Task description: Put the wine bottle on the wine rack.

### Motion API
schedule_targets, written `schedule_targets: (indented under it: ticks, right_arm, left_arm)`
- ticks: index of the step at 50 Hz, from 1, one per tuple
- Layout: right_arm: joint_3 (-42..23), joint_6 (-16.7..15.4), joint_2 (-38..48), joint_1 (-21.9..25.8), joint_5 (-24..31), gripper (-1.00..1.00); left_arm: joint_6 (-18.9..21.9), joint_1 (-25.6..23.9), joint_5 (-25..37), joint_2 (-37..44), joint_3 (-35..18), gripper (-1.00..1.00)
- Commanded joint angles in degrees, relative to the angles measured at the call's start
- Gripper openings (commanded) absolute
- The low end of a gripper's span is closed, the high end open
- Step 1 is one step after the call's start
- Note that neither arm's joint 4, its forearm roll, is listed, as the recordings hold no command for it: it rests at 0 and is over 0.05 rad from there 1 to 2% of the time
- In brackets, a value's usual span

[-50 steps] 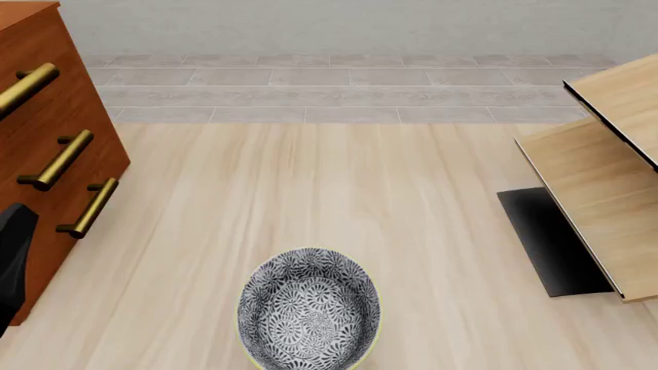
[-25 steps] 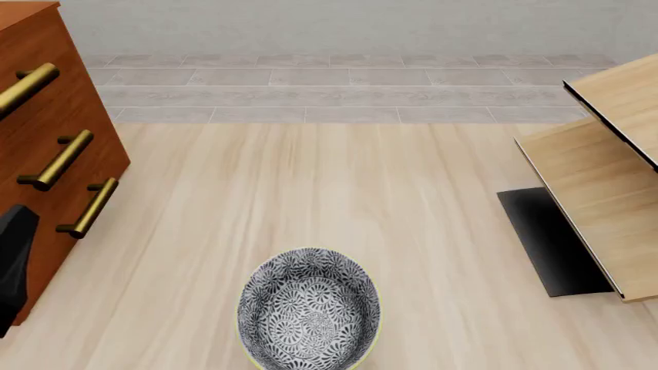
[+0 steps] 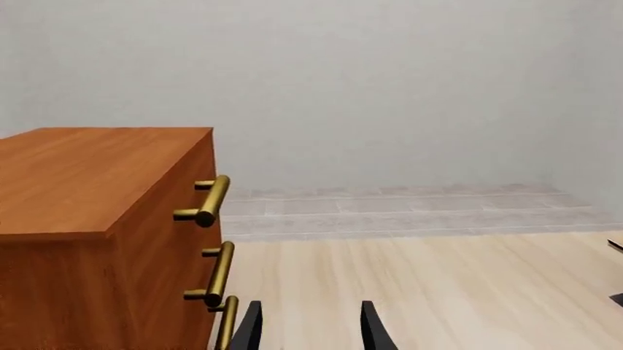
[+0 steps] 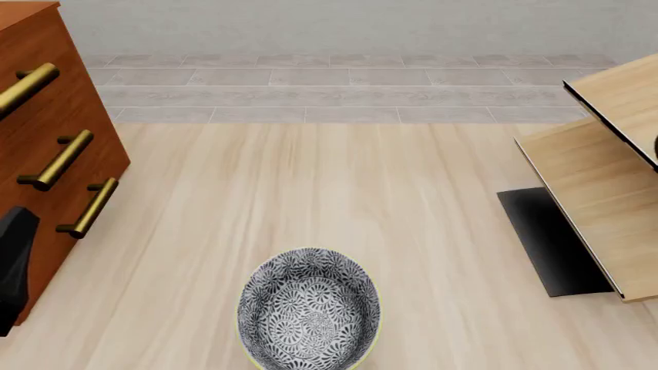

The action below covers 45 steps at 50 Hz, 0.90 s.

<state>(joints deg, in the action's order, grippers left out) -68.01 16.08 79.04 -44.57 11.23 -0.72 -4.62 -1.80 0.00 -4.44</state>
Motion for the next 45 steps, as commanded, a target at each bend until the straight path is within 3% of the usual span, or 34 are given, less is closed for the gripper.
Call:
schedule_targets:
  ticks: [1,35,36,45]
  right_arm:
    - [3.0,0.2,3.9,0.8,-0.7,-1.0]
    - [3.1,1.1,4.3,1.2,-1.1,-1.0]
    - [3.2,1.2,4.3,1.3,-1.2,1.0]
    - [3.5,1.5,3.9,1.6,-1.2,1.0]
  left_arm:
    - [0.0,0.6,-0.2,0.0,0.3,1.0]
    - [0.3,0.1,0.0,0.0,0.1,1.0]
    - [0.4,0.2,0.0,0.0,0.1,1.0]
    - [0.2,0.4,0.0,0.0,0.0,1.0]
